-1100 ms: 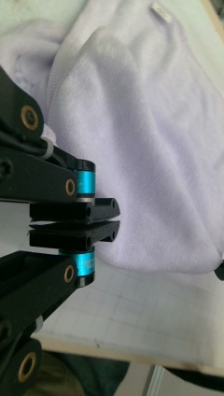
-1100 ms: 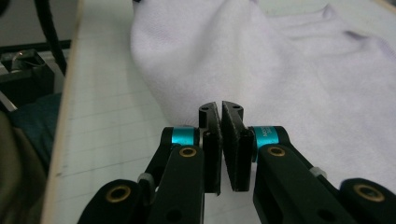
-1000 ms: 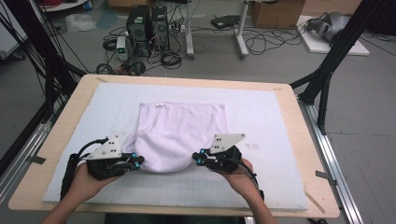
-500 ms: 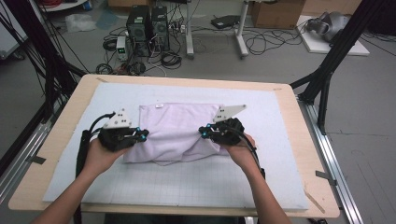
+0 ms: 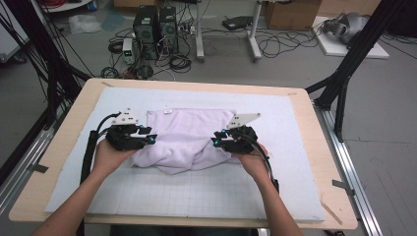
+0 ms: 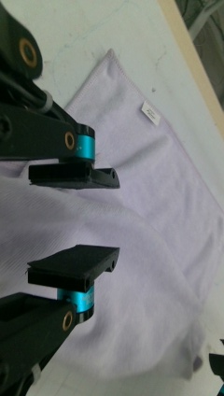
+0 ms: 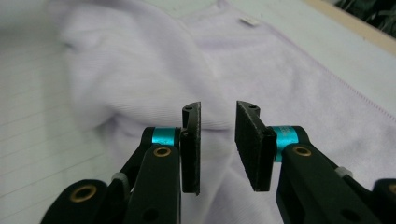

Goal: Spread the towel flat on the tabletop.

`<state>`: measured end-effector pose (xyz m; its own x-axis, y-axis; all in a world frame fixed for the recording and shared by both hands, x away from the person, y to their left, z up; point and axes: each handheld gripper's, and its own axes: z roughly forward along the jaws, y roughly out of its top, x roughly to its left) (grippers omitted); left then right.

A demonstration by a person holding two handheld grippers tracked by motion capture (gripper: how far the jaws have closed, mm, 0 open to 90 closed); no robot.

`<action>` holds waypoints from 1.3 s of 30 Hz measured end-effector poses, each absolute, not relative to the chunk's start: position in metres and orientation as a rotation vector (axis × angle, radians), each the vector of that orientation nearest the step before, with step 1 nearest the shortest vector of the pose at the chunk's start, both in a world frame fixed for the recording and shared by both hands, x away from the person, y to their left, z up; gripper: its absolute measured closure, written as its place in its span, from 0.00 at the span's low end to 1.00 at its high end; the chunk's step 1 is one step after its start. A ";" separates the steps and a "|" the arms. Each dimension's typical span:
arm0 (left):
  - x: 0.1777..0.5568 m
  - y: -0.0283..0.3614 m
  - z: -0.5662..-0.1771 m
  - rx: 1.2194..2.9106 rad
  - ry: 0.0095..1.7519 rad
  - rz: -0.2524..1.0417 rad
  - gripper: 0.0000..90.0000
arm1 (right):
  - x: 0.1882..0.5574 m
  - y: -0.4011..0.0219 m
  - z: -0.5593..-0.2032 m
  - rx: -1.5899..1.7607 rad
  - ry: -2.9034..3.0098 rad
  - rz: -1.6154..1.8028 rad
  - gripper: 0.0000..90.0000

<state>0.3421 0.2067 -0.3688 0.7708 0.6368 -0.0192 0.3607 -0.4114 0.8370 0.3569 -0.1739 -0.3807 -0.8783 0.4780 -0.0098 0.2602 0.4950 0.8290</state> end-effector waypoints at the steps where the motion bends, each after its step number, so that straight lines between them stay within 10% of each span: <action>1: 0.334 0.209 -0.368 2.029 0.724 0.367 0.61 | 0.348 -0.175 -0.381 0.614 2.493 1.341 0.78; 10: 0.303 0.202 -0.399 2.125 0.656 0.327 0.57 | 0.310 -0.154 -0.416 0.538 2.605 1.250 0.69; 16: 0.320 0.193 -0.423 2.200 0.668 0.288 0.73 | 0.322 -0.135 -0.436 0.528 2.658 1.166 0.68; 22: 0.325 0.189 -0.427 2.217 0.668 0.278 0.92 | 0.326 -0.130 -0.443 0.533 2.643 1.106 0.93; 39: 0.290 0.209 -0.344 2.071 0.600 0.351 0.96 | 0.296 -0.199 -0.366 0.442 2.551 1.330 0.97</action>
<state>0.2896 0.2094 -0.3442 0.8405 0.5416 0.0159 0.2787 -0.4572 0.8446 0.2962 -0.1993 -0.3660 -0.9280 0.3671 -0.0639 0.1577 0.5423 0.8252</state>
